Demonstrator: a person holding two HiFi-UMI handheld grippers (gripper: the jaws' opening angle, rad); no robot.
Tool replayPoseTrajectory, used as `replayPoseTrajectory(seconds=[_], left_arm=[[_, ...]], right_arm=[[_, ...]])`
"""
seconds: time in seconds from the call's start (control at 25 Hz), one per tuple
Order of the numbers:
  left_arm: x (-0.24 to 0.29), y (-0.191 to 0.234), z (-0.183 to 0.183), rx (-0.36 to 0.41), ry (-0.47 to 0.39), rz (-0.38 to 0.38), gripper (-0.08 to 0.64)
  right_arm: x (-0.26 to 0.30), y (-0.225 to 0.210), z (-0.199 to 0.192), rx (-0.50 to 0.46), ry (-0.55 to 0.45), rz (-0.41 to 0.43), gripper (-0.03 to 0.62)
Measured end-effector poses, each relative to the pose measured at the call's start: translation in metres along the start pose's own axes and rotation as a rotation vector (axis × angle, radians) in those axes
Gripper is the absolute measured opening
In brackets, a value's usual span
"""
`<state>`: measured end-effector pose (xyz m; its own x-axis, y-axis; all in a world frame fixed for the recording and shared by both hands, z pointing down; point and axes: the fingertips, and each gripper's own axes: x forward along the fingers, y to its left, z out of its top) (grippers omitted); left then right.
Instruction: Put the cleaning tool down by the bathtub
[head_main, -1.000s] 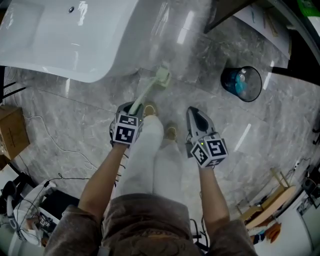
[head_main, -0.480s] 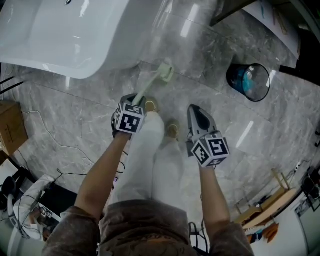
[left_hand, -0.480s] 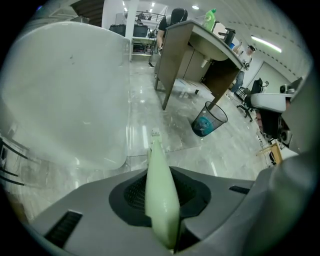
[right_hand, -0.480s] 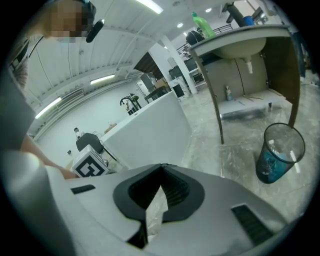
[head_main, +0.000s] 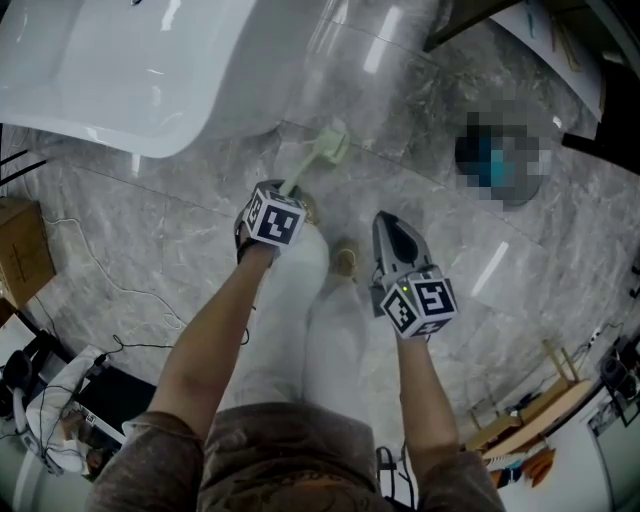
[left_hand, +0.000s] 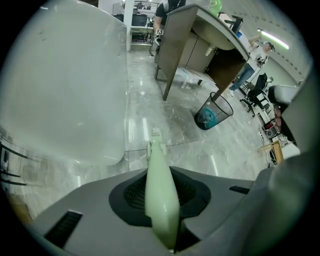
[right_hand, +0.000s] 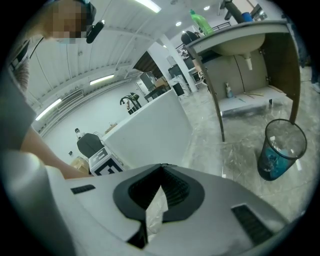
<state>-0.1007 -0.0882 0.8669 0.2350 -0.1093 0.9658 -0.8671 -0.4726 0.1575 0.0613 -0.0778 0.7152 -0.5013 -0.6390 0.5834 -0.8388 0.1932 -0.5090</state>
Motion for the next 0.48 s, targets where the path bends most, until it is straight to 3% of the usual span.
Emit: replayPoseTrajectory(seconds=[0.48], left_arm=[[0.026, -0.004, 0.006, 0.019, 0.093, -0.003, 0.077]], right_arm=[[-0.003, -0.006, -0.005, 0.017, 0.002, -0.004, -0.002]])
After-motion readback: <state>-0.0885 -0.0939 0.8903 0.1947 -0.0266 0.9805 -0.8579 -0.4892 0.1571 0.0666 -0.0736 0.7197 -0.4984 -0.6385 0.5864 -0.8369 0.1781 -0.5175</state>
